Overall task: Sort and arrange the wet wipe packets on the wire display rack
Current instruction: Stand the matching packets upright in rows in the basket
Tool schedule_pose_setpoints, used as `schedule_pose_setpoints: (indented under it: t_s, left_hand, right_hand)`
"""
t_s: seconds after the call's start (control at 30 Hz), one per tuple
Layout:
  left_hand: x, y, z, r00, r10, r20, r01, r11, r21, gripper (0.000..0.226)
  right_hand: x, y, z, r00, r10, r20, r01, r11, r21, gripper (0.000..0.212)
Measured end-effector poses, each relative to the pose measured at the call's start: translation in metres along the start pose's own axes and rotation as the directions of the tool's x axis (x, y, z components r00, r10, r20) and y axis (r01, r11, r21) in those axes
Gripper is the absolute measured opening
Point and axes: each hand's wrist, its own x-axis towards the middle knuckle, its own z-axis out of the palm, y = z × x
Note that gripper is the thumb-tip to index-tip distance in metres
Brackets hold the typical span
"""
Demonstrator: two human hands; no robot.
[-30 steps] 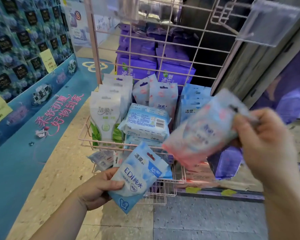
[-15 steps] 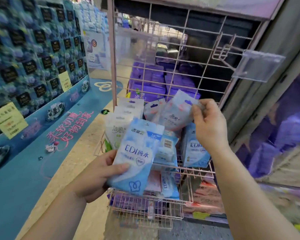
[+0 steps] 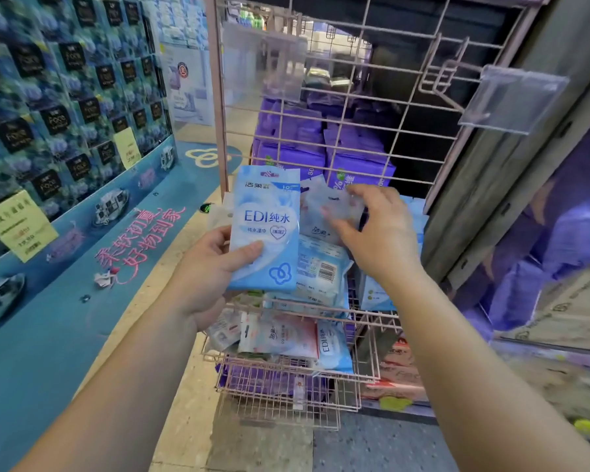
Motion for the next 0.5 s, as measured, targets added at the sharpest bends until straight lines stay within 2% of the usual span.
schedule_pose_setpoints:
  t_s: [0.07, 0.1, 0.13, 0.2, 0.23, 0.3, 0.33, 0.37, 0.43, 0.5]
  left_hand:
    - [-0.001, -0.001, -0.002, 1.000, -0.008, 0.007, 0.008, 1.000, 0.002, 0.054]
    - [-0.001, -0.002, -0.004, 1.000, -0.015, 0.012, 0.015, 1.000, 0.001, 0.055]
    - [-0.002, -0.003, -0.007, 1.000, -0.019, 0.018, 0.020, 1.000, -0.005, 0.056]
    - [-0.003, -0.007, -0.012, 0.999, -0.019, 0.041, 0.020, 0.999, -0.035, 0.056]
    - [-0.004, -0.010, -0.013, 0.998, -0.017, 0.057, 0.020, 0.999, -0.051, 0.054]
    - [-0.005, -0.016, -0.010, 0.997, -0.021, 0.076, 0.026, 0.998, -0.061, 0.052]
    - [-0.005, -0.018, -0.007, 0.997, -0.028, 0.075, 0.033, 0.998, -0.062, 0.054]
    - [-0.005, -0.020, -0.004, 0.997, -0.034, 0.071, 0.039, 0.997, -0.064, 0.056]
    - [-0.004, -0.022, -0.001, 0.997, -0.041, 0.063, 0.045, 0.997, -0.064, 0.058]
    - [-0.004, -0.023, -0.003, 0.996, -0.045, 0.073, 0.050, 0.997, -0.065, 0.058]
  right_hand:
    - [-0.033, 0.002, -0.007, 0.950, -0.043, -0.309, 0.112, 0.972, 0.208, 0.015]
    - [-0.056, 0.009, -0.006, 0.929, -0.025, -0.370, 0.143, 0.945, 0.295, 0.007]
    - [-0.082, 0.016, -0.003, 0.937, 0.017, -0.349, 0.122, 0.920, 0.373, 0.009]
    - [-0.132, 0.036, 0.014, 0.988, 0.126, -0.090, -0.074, 0.896, 0.439, 0.011]
    - [-0.152, 0.047, 0.027, 0.980, 0.179, 0.086, -0.198, 0.915, 0.352, 0.014]
    - [-0.175, 0.072, 0.056, 0.870, 0.328, 0.369, -0.388, 0.916, 0.102, 0.013]
    - [-0.177, 0.084, 0.069, 0.800, 0.414, 0.434, -0.469, 0.883, 0.022, 0.011]
    - [-0.174, 0.094, 0.080, 0.751, 0.472, 0.461, -0.518, 0.855, -0.031, 0.022]
    - [-0.166, 0.109, 0.098, 0.680, 0.553, 0.480, -0.591, 0.802, -0.086, 0.035]
    - [-0.160, 0.110, 0.109, 0.641, 0.602, 0.476, -0.654, 0.753, -0.070, 0.037]
